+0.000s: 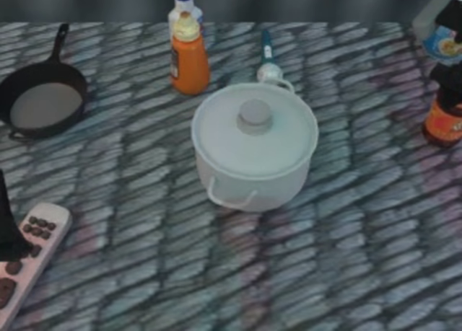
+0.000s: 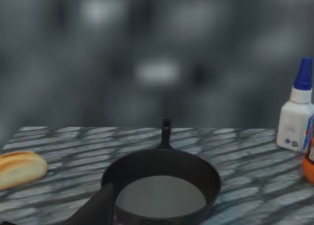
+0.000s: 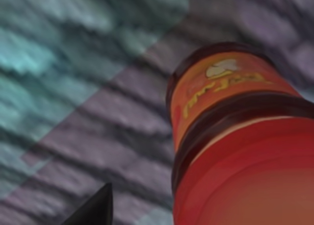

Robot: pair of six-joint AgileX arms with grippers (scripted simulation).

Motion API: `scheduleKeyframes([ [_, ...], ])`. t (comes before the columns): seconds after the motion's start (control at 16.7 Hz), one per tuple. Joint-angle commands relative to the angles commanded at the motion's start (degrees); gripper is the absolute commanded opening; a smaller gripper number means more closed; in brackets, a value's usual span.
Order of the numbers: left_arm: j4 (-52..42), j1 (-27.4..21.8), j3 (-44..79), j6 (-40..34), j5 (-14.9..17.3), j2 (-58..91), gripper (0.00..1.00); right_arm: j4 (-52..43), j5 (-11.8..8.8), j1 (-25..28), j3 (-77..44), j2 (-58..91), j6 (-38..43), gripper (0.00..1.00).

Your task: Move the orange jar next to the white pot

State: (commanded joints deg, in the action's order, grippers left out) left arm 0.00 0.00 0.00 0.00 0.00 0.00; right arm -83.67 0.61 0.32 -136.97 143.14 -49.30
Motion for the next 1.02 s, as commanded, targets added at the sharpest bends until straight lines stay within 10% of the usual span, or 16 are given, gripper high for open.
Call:
scheduleKeyframes([
  [0.84, 0.00, 0.00, 0.00, 0.00, 0.00, 0.00, 1.00, 11.75, -0.01, 0.03, 12.24, -0.49, 0.03, 1.00],
  [1.02, 0.00, 0.00, 0.00, 0.00, 0.00, 0.00, 1.00, 11.75, -0.01, 0.03, 12.24, -0.49, 0.03, 0.77],
])
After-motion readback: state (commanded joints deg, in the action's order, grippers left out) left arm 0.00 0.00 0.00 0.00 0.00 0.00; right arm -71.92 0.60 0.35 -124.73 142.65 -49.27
